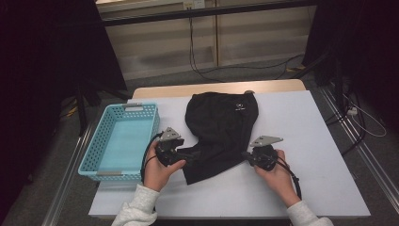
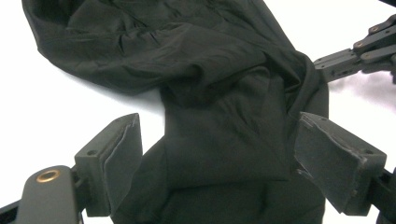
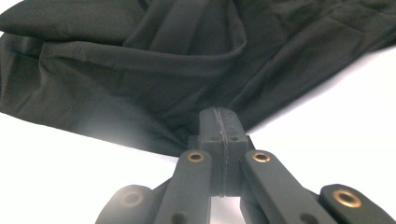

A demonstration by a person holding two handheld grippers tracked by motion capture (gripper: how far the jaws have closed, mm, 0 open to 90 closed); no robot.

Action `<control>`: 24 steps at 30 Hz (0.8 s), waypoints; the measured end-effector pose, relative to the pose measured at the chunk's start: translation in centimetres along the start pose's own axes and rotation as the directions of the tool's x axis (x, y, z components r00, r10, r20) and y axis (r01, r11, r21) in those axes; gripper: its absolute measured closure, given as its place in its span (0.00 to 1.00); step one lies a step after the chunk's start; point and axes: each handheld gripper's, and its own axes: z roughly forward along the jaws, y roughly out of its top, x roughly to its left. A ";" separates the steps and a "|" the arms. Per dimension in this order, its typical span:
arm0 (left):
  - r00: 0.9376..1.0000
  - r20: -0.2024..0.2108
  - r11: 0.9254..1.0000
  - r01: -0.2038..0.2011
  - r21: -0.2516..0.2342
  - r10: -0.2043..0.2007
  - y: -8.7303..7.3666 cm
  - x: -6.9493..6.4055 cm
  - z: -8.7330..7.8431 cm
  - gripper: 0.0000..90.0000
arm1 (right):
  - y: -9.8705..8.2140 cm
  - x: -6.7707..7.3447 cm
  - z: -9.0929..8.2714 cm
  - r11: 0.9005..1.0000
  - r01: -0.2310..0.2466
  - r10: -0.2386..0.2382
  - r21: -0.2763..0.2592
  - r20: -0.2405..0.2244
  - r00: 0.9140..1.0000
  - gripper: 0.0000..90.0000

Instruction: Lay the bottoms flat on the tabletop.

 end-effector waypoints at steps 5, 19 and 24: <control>1.000 0.001 1.000 0.001 -0.002 -0.001 0.0 -0.3 0.0 0.18 | -0.8 -1.1 -1.6 1.000 -0.020 0.021 -0.010 0.016 1.000 1.00; 0.999 0.040 0.999 -0.029 0.030 0.028 0.0 -1.0 1.2 0.19 | -2.1 -2.9 -3.5 0.999 -0.047 0.048 -0.008 0.043 0.998 1.00; 0.997 0.068 0.998 -0.042 0.054 0.038 -0.2 -1.4 2.1 0.22 | -2.2 -3.1 -3.4 0.999 -0.043 0.043 0.002 0.055 0.998 1.00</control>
